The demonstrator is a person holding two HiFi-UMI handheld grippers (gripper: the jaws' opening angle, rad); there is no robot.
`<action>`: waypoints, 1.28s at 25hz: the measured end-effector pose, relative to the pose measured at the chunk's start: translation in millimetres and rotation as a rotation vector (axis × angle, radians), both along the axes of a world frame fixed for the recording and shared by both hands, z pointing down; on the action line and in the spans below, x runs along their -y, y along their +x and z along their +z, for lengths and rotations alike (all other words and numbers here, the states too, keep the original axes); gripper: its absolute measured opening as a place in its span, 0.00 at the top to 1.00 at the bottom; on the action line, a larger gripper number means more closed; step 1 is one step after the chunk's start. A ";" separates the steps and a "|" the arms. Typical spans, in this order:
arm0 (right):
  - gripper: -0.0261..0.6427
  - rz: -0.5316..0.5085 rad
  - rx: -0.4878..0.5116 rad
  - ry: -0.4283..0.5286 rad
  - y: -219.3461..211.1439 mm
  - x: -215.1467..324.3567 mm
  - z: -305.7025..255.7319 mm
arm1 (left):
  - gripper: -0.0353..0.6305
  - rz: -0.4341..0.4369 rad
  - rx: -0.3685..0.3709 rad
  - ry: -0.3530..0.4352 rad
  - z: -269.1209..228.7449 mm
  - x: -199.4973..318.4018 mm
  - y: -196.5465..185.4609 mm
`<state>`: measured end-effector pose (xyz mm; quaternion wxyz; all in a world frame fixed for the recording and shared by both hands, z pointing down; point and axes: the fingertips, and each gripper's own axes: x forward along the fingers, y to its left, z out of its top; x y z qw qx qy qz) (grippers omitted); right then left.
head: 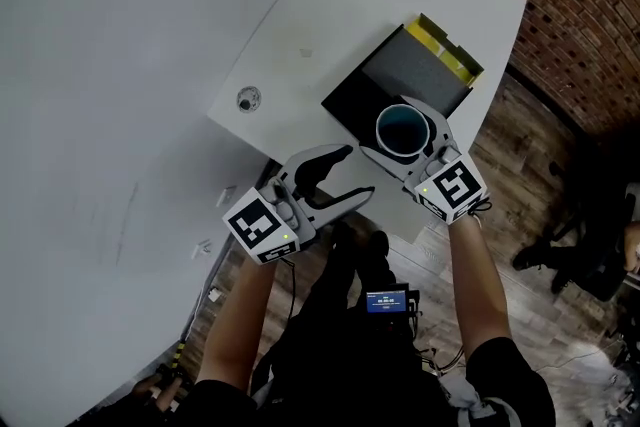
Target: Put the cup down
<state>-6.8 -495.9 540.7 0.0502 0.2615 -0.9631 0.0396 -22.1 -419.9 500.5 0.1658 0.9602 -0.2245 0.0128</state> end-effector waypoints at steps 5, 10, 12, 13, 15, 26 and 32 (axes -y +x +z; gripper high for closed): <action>0.36 -0.026 -0.061 0.045 -2.7 -6.5 4.3 | 0.53 0.000 -0.003 -0.002 0.6 -0.9 0.7; 0.36 -0.075 -0.115 0.079 -4.2 -10.7 6.3 | 0.53 -0.002 -0.001 0.004 -1.0 -2.1 -1.6; 0.36 -0.082 -0.109 0.085 -3.3 -11.2 6.4 | 0.53 -0.006 0.000 0.005 -1.3 -2.3 -3.1; 0.36 -0.078 -0.101 0.085 -2.6 -11.1 6.0 | 0.53 -0.007 0.000 0.006 -1.5 -2.6 -3.4; 0.36 -0.060 -0.090 0.084 -1.8 -9.5 5.5 | 0.53 -0.004 0.001 0.006 -1.7 -3.8 -3.0; 0.20 -0.002 -0.037 0.007 0.1 -4.0 8.6 | 0.53 -0.010 0.005 0.007 -2.1 -7.1 -6.9; 0.20 0.020 -0.021 -0.009 13.5 -10.7 0.2 | 0.53 -0.018 0.013 0.009 -3.7 -10.8 -10.1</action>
